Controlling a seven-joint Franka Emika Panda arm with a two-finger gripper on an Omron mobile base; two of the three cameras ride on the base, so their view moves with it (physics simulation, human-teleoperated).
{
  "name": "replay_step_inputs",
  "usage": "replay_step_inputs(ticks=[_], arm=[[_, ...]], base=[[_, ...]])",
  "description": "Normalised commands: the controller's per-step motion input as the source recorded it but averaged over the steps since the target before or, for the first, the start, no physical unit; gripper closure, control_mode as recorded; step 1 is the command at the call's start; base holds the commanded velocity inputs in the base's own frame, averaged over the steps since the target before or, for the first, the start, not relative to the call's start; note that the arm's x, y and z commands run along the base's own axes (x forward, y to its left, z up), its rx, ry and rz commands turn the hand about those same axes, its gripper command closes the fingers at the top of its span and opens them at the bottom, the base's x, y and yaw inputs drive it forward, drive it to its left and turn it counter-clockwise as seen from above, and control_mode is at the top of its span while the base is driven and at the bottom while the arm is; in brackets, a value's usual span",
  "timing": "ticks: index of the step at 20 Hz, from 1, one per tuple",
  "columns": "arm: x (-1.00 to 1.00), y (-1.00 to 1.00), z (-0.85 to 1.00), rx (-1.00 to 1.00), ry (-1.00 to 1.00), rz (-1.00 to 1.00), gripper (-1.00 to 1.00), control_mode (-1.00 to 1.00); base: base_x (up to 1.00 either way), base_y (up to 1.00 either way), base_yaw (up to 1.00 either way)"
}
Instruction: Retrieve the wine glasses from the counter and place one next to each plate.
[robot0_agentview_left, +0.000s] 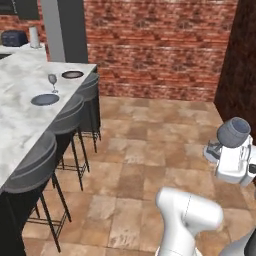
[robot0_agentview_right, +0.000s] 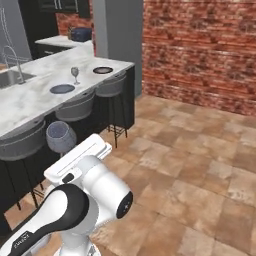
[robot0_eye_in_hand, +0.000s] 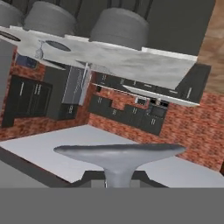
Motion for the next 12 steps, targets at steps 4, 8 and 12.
replay_step_inputs(ticks=[4, 8, 12], arm=[[0.0, 0.0, 0.0, 0.0, 0.0, 0.0, 1.0, 1.0], [0.0, 0.0, 0.0, 0.0, 0.0, 0.0, 1.0, 1.0], [0.0, 0.0, 0.0, 0.0, 0.0, 0.0, 1.0, 1.0]], base=[[1.0, -1.0, 0.21], [1.0, -0.99, 0.24], [1.0, -0.83, 0.29]])
